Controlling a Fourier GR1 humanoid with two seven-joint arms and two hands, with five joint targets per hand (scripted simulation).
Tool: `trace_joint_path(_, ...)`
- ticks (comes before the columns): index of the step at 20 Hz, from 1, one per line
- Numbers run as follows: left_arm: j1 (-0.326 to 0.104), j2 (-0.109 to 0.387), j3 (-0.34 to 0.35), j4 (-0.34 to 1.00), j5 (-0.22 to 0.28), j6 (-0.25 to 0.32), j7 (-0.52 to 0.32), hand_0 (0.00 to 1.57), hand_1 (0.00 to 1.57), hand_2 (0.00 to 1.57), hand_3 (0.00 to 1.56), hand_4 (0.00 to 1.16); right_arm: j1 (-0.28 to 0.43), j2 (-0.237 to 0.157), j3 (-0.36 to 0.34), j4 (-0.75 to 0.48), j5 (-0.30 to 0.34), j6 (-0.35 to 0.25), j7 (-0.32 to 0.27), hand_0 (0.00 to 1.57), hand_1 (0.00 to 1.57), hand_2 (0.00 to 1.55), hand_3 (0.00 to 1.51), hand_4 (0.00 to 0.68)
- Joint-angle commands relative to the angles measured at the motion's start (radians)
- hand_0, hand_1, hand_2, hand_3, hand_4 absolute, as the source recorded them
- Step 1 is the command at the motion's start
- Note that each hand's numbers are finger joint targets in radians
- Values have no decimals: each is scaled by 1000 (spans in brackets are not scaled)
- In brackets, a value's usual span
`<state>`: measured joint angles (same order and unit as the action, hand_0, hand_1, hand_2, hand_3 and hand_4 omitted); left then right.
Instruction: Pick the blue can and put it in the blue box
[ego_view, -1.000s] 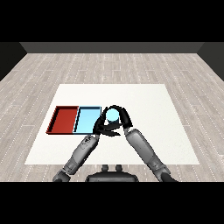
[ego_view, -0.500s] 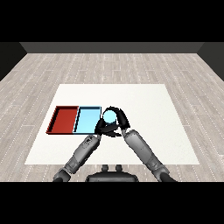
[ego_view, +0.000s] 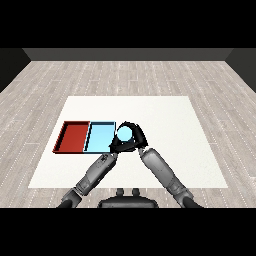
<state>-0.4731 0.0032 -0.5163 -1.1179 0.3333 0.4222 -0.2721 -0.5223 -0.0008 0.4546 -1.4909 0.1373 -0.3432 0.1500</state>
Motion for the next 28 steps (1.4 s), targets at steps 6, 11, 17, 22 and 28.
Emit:
trace_joint_path(6, 19, -3, -4, -71, -22, 112, -3, 1571, 1571, 1561, 1476, 1137, 18, 1, -7, -27, -77, -5, 12, 1434, 1434, 1380, 1296, 377)
trace_joint_path(11, 27, -3, 15, -40, -26, 82, -41, 1571, 1571, 1571, 1488, 1128, 50, 1, -40, -25, -48, 62, -14, 0, 0, 0, 0, 0)
trace_joint_path(17, -20, -3, 16, 9, -5, 107, -78, 1571, 1571, 1571, 1488, 1128, 13, 1, -49, -34, -20, 102, 25, 0, 0, 0, 0, 0)
trace_joint_path(22, 96, 24, 50, -84, -96, 33, -53, 1571, 1571, 1571, 1488, 1133, 74, 0, -115, 3, -54, 138, -84, 0, 0, 0, 0, 0)
trace_joint_path(28, 107, 23, 90, 4, -121, 45, -100, 1571, 1571, 1571, 1484, 1131, 146, -60, -240, -107, -160, 152, -86, 0, 0, 0, 0, 0)
